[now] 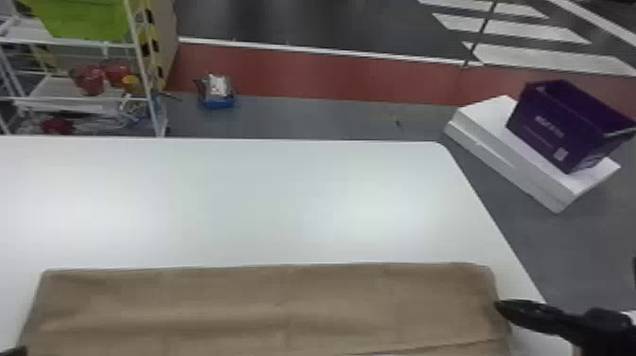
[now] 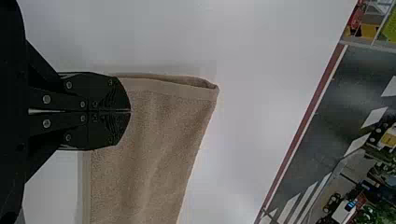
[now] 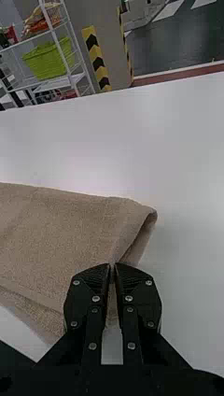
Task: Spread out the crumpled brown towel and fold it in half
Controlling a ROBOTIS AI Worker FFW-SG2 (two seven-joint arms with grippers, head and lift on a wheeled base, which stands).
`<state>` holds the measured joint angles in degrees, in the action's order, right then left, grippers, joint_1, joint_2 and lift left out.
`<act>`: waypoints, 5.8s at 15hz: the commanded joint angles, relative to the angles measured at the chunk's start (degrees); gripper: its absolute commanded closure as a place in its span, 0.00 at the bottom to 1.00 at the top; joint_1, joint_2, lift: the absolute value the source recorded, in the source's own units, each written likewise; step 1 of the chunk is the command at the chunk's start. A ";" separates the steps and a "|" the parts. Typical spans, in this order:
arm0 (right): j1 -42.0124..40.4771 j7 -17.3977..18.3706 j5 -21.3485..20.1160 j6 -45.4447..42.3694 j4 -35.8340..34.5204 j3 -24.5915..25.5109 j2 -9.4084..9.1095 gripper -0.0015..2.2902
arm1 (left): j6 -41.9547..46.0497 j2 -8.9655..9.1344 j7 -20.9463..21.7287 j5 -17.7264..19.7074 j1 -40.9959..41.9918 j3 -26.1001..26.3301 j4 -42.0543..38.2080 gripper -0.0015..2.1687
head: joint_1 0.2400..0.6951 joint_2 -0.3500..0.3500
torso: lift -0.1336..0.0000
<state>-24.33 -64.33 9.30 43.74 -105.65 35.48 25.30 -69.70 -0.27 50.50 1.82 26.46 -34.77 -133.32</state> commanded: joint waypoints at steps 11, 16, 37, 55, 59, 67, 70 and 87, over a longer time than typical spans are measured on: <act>-2.04 -3.78 4.59 11.77 -5.80 4.78 -0.69 0.46 | -0.39 0.10 -0.31 -1.03 -0.27 0.14 0.17 0.95 | 1.00 0.27 | 0.08; -2.22 -3.70 6.34 14.58 -6.15 6.71 -0.69 0.46 | -0.39 0.10 -0.13 -0.94 -0.27 0.49 0.34 0.95 | 1.00 0.25 | 0.08; -1.87 -0.71 2.57 12.47 0.97 6.10 2.74 0.09 | -1.80 0.01 0.13 -1.55 0.00 0.93 -0.45 0.95 | 1.00 0.08 | 0.08; 0.33 2.98 4.76 4.21 -4.04 2.93 -4.20 0.88 | -0.04 0.42 0.13 2.75 0.61 0.40 -3.44 0.95 | 1.00 0.21 | 0.08; 1.21 4.21 1.60 3.86 -4.13 0.47 -4.64 0.88 | 0.48 0.42 -0.13 2.75 -0.53 3.65 -1.85 0.95 | 1.00 0.22 | 0.08; 2.79 6.23 -2.18 6.32 -3.87 -1.20 -3.94 0.88 | 0.31 0.42 -1.01 -0.59 -3.43 8.93 1.84 0.95 | 1.00 0.14 | 0.08; 4.55 6.59 -3.76 7.73 -3.25 -2.78 -3.85 0.88 | 1.36 0.42 -2.68 -2.52 -4.05 10.07 3.24 0.95 | 1.00 0.13 | 0.08; 15.45 8.52 -10.35 14.93 2.20 -14.12 -4.29 0.88 | 3.47 0.42 -4.09 -6.91 -4.31 11.04 3.86 0.95 | 1.00 0.28 | 0.08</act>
<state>-10.28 -55.98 -0.61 58.60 -104.39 22.44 21.21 -66.23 0.00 46.40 -4.89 22.16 -23.73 -129.46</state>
